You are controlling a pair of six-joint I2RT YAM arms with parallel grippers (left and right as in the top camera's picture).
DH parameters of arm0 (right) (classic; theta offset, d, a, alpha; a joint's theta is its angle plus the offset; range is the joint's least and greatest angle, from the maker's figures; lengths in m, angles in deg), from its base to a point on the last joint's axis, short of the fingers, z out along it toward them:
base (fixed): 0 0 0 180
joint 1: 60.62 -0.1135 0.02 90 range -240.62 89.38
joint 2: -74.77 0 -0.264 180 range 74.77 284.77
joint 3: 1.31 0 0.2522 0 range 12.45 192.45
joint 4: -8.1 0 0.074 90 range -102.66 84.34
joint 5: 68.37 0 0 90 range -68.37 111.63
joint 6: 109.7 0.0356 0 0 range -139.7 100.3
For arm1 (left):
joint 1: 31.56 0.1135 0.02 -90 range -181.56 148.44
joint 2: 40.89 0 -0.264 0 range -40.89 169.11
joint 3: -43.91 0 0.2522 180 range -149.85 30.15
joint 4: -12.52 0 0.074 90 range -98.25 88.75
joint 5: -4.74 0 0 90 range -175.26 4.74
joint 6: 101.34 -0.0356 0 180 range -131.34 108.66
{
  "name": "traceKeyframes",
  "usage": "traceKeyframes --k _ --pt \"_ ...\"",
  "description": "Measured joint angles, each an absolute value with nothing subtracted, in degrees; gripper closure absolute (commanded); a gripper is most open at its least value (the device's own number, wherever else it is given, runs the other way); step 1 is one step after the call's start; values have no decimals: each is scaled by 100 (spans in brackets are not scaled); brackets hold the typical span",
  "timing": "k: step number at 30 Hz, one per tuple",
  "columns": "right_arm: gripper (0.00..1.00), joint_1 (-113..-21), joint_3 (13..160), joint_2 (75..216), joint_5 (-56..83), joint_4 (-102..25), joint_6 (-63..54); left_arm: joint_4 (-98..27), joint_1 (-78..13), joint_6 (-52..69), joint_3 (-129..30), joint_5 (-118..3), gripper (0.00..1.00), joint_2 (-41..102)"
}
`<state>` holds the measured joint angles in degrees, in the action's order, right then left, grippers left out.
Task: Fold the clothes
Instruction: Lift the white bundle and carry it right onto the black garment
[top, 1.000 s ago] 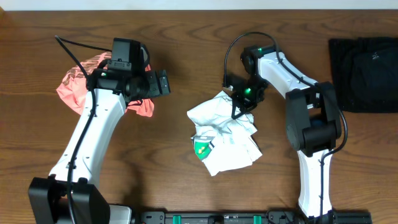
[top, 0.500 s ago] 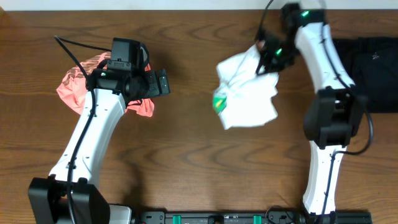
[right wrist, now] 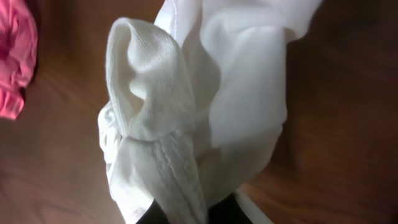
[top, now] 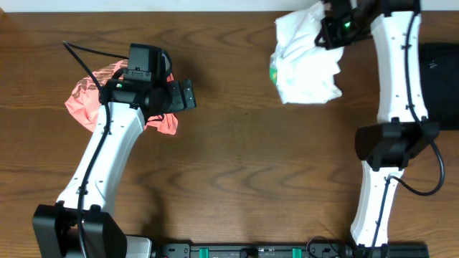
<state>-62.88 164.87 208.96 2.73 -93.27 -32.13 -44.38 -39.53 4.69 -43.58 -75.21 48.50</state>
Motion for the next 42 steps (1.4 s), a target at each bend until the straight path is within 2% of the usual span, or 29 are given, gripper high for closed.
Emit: traceKeyframes --k 9,16,28,34,42 --pt "99 -5585 17565 20896 520 -9443 -2052 -4438 -3953 469 -4358 -7521 2 4850" --pt "98 -4820 17808 20896 566 -9345 -861 -4438 -3953 469 -4358 -7521 2 4850" --pt "99 -3194 17810 20896 584 -9205 2037 -4438 -3953 469 -4358 -7521 2 4850" --pt "99 -2577 17810 20896 584 -9163 2287 -4436 -3953 469 -4358 -7521 2 4850" --pt "99 -2199 17810 20896 579 -8853 2317 -4436 -3953 469 -4358 -7521 2 4850"
